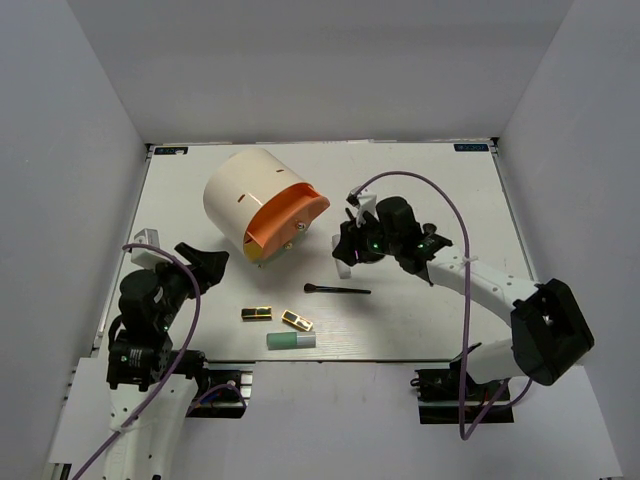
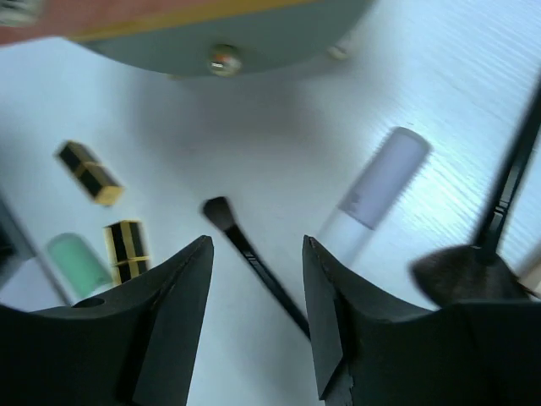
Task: Organize the makeup
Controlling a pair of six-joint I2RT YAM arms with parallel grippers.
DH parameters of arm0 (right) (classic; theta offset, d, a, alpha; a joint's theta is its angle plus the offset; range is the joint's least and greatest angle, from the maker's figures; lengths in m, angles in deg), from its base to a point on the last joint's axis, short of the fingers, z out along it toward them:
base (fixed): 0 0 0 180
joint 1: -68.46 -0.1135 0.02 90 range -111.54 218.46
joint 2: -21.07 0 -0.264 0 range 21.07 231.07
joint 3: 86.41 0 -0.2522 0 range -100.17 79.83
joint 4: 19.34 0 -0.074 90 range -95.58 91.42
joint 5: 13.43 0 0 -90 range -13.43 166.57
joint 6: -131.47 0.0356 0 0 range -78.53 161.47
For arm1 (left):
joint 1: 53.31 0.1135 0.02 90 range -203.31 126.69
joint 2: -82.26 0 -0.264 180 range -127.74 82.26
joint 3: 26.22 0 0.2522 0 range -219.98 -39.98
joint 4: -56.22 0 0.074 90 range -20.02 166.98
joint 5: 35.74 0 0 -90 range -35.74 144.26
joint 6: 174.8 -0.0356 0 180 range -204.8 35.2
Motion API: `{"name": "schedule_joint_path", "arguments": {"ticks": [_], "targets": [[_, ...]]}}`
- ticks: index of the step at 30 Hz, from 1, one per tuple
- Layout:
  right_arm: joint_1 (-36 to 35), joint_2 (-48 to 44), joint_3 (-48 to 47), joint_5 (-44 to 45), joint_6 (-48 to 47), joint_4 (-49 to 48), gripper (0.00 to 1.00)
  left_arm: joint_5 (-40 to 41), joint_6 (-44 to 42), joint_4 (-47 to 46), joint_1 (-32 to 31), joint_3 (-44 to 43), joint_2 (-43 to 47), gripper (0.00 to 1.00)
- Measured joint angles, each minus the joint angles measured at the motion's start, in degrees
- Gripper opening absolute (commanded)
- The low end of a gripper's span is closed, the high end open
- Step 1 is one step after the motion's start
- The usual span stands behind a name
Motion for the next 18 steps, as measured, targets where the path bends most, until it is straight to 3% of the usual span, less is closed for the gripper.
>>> {"name": "schedule_joint_path", "arguments": {"ticks": [2,11,18], "targets": [[0.0,1.7,0.0,3.9,-1.2,0.7,0.59,-0.2,0.2,-0.1,0.0,0.1,-0.2,0.82],[0.0,13.7,-3.1,15.5,-2.1,1.4,0.61,-0.8,0.2,-1.0,0.0,0.1,-1.2,0.82],[0.0,17.4,-5.4,17.6,0.0,1.2,0.61,-0.8,0.2,-0.8,0.0,0.1,-1.2,0.82]]}}
